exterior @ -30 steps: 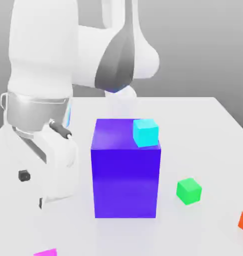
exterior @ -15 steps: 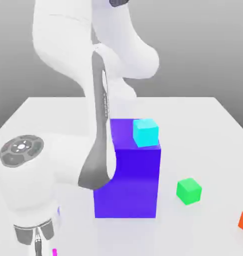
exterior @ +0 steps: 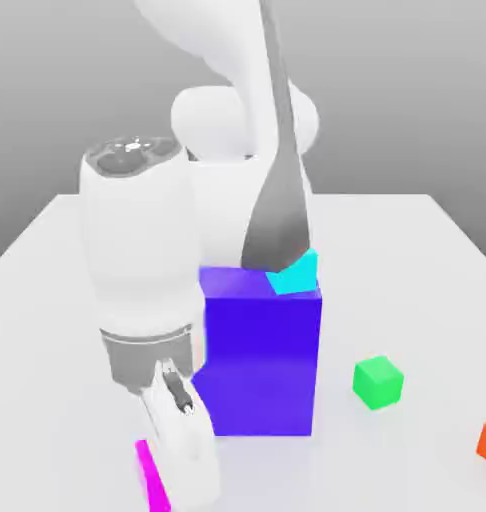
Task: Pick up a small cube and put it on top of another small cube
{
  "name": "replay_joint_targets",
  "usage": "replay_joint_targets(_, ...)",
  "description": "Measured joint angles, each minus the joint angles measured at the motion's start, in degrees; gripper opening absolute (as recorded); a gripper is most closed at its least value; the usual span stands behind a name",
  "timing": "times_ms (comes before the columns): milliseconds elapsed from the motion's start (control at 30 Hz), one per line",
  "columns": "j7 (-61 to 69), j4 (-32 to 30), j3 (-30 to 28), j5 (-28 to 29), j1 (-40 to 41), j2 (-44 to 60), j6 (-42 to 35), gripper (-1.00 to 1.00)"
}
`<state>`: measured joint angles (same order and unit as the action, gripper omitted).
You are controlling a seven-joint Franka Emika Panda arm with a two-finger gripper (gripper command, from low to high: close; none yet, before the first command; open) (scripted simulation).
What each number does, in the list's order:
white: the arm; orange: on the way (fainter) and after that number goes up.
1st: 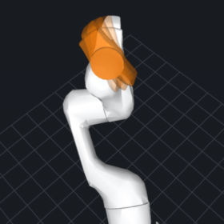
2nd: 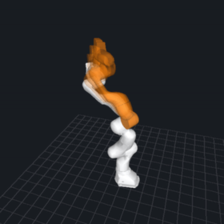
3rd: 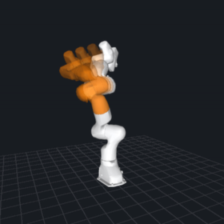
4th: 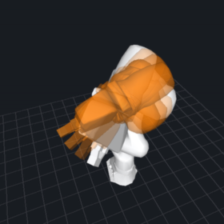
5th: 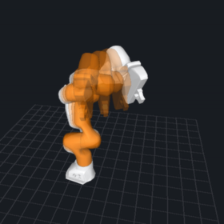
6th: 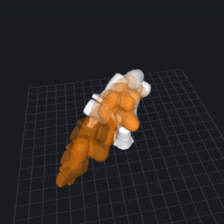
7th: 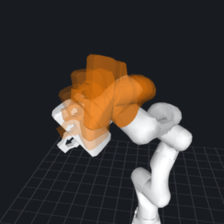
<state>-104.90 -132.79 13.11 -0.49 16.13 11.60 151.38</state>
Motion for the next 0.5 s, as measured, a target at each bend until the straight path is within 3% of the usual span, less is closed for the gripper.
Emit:
replay_joint_targets(267, -7.8, -11.9, 6.4, -0.9, -14.4, -13.6, 3.2, -1.00)
replay_joint_targets(500, -16.4, -22.2, 11.6, 0.5, -19.4, -21.1, 5.2, -1.00)
